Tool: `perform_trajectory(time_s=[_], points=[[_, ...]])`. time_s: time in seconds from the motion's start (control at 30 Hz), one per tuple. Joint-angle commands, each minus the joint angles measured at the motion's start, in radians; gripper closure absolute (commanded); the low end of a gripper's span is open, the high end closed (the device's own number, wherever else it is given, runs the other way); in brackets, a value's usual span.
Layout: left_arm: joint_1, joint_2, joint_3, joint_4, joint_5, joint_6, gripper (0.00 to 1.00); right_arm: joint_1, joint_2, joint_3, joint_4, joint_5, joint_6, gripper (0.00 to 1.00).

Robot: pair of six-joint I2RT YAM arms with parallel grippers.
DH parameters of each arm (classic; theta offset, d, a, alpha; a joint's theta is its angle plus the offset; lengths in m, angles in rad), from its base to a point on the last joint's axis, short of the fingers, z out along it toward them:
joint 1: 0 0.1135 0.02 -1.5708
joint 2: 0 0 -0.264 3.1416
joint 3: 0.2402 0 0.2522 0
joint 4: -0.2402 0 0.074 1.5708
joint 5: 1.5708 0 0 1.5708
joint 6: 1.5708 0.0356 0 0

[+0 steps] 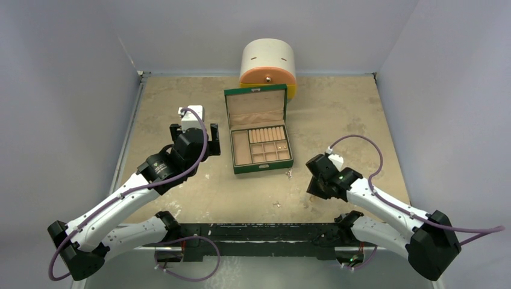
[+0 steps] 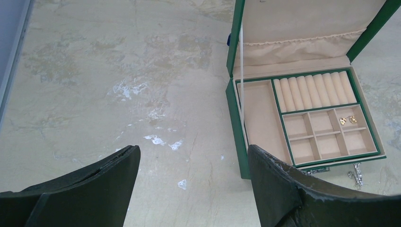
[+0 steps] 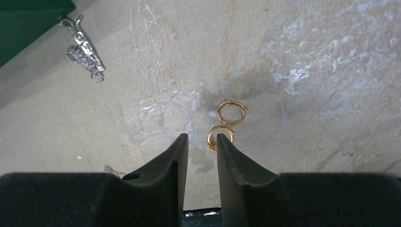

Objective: Organize the mixed jewelry

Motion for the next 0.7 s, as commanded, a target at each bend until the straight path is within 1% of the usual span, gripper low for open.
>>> perform_trajectory(time_s=[0.0, 0.17, 0.37, 0.47, 0.67], points=[[0.005, -0.017, -0.005, 0.022, 0.006, 0.021, 0.17, 0.007, 0.000, -0.007, -0.048, 0.049, 0.109, 0.68], [0.005, -0.017, -0.005, 0.022, 0.010, 0.021, 0.17, 0.007, -0.002, -0.020, -0.050, 0.068, 0.144, 0.68], [0.005, -0.017, -0.005, 0.022, 0.010, 0.022, 0.17, 0.008, 0.018, -0.033, -0.004, 0.043, 0.149, 0.69], [0.005, -0.018, -0.005, 0.022, 0.010, 0.022, 0.17, 0.008, 0.033, -0.044, 0.045, 0.007, 0.148, 0.69], [0.005, -0.020, -0.005, 0.022, 0.010, 0.024, 0.17, 0.014, 0.046, -0.053, 0.067, -0.013, 0.151, 0.69]])
